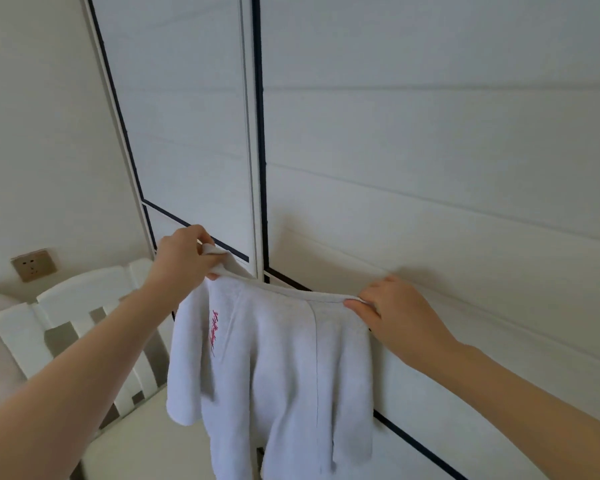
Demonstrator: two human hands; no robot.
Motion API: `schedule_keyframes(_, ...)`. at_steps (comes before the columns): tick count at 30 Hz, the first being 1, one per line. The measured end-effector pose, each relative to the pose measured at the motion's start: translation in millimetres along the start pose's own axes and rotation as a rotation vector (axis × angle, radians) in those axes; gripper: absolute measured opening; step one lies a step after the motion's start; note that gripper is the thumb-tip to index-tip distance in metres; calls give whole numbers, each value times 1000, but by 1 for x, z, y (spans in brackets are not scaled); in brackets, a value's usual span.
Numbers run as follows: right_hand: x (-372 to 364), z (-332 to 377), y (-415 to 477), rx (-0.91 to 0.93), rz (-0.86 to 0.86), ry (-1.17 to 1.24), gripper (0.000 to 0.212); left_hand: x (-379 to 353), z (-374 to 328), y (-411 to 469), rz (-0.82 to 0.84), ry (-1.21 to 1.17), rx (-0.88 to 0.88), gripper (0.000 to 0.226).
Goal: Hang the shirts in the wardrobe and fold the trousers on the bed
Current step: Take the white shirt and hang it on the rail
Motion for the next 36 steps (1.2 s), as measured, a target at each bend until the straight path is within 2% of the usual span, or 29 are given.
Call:
schedule_keyframes(3, 22, -9, -20, 16, -73, -29, 37, -15, -10, -16, 31, 24, -20, 22)
schedule_keyframes(7, 60, -20, -48, 71, -196, -103, 22, -16, -35, -48, -32, 150, -120, 27)
schedule_keyframes(10, 95, -27, -75, 101, -274, -141, 23, -10, -65, -79, -59, 130, -211, 26)
schedule_keyframes(13, 133, -37, -103, 105, -329, -119, 31, -8, -98, -110, -3, 27, -178, 27)
schedule_keyframes(17, 182, -56, -140, 67, -316, -35, 17, -8, -150, -147, 65, -156, -66, 27)
schedule_keyframes(23, 264, -85, -196, 55, -348, 1, 11, -14, -241, -199, 179, -396, -167, 25)
schedule_keyframes(29, 329, -120, -241, -61, -478, 68, 10, -24, -323, -245, 254, -584, -278, 21)
schedule_keyframes(36, 369, -188, -257, -330, -566, 75, 18, -44, -412, -287, 305, -661, -550, 22)
Point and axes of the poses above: each hand's wrist, its own y-axis towards the middle knuckle, its own x-axis out of the back of the hand, z = x × y, the point moved 7 cm from there along y, towards the middle knuckle, and after that the axes turned 10 degrees about -z, right-handed, at the moved point
